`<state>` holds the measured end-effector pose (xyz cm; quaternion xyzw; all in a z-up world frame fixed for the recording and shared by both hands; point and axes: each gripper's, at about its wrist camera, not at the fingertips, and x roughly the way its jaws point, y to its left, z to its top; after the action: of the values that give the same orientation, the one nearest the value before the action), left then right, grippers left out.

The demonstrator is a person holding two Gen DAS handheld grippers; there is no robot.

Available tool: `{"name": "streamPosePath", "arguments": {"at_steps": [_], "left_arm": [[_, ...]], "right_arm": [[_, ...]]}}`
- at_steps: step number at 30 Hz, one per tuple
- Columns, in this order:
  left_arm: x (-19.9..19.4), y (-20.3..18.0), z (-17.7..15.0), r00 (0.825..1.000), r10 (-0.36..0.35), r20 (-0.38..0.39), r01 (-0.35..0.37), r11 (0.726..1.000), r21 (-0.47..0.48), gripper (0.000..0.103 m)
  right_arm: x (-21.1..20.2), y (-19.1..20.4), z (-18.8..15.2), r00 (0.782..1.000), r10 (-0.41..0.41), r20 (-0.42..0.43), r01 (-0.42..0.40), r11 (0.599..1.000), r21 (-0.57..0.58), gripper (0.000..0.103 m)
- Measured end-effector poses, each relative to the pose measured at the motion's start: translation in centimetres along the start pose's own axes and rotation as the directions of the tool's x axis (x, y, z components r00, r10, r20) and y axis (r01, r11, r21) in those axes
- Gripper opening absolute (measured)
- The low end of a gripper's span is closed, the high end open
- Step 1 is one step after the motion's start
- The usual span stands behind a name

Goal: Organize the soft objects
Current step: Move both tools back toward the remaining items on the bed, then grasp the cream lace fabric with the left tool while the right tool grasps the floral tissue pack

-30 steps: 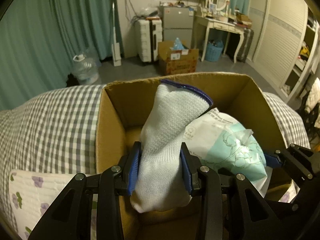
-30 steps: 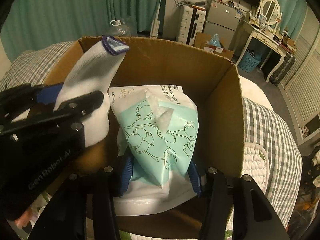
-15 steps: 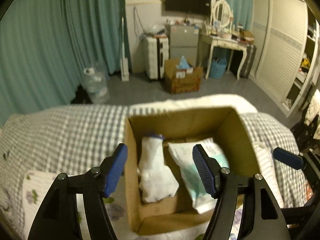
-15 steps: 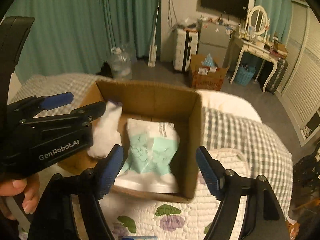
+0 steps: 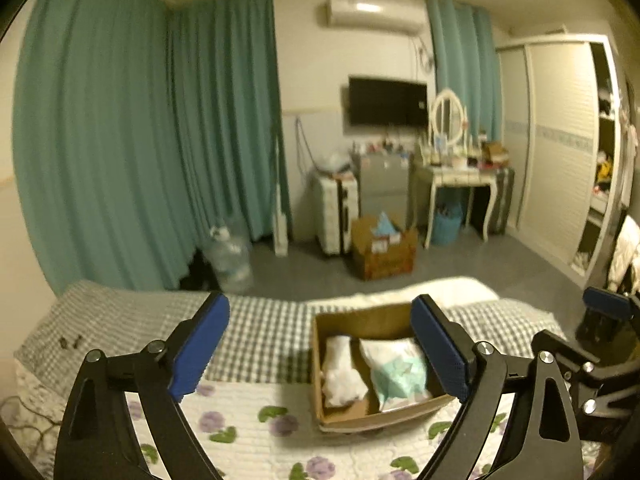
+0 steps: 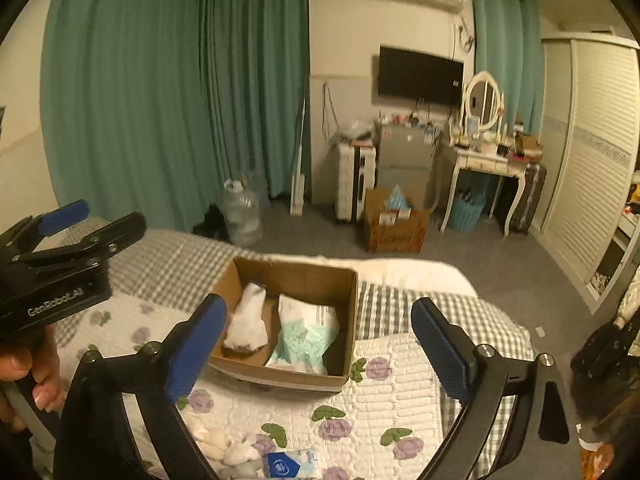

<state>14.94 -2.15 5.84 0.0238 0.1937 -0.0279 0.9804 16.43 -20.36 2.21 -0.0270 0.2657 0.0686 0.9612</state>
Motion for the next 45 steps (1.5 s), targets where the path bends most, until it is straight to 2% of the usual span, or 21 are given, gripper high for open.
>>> {"name": "streamPosePath", "arguments": {"at_steps": [7,12,16,18,21,30,38,45], "left_arm": [[-6.1,2.0,0.1,0.997,0.032,0.069,-0.031,0.999,-0.022,0.093],[-9.3,2.7,-0.6,0.993,0.036,0.115,-0.031,0.999,-0.042,0.093],[-11.2,2.8,-1.5,0.988,0.044,0.145,-0.039,0.998,-0.041,0.095],[-12.1,2.8,-2.0,0.987,0.054,0.153,-0.048,0.998,-0.044,0.103],[-12.7,2.9,-2.8,0.983,0.066,0.169,-0.059,0.997,-0.047,0.103],[-12.0,2.3,-5.5,0.989,0.067,0.130,-0.064,0.998,-0.026,0.103],[-9.2,1.6,-8.3,0.998,0.054,0.028,-0.054,0.999,-0.005,0.103],[-6.2,2.2,-10.8,0.995,0.055,-0.081,-0.056,0.998,-0.018,0.103]], "right_arm": [[-8.5,1.3,-0.1,0.996,0.040,0.076,-0.040,0.999,-0.012,0.103],[-13.7,2.1,-1.3,0.993,-0.012,0.117,0.017,0.999,-0.045,0.103],[-16.3,2.1,-2.2,0.991,-0.024,0.133,0.029,0.999,-0.037,0.103],[-17.2,2.1,-2.6,0.990,-0.029,0.139,0.034,0.999,-0.036,0.103],[-18.3,2.5,-3.3,0.989,-0.040,0.145,0.047,0.998,-0.044,0.103],[-17.1,3.1,-6.1,0.995,-0.040,0.087,0.044,0.998,-0.039,0.103],[-12.6,3.8,-10.1,0.999,-0.020,-0.032,0.018,0.999,-0.043,0.103],[-8.3,4.8,-14.0,0.989,0.003,-0.148,-0.011,0.998,-0.054,0.103]]}}
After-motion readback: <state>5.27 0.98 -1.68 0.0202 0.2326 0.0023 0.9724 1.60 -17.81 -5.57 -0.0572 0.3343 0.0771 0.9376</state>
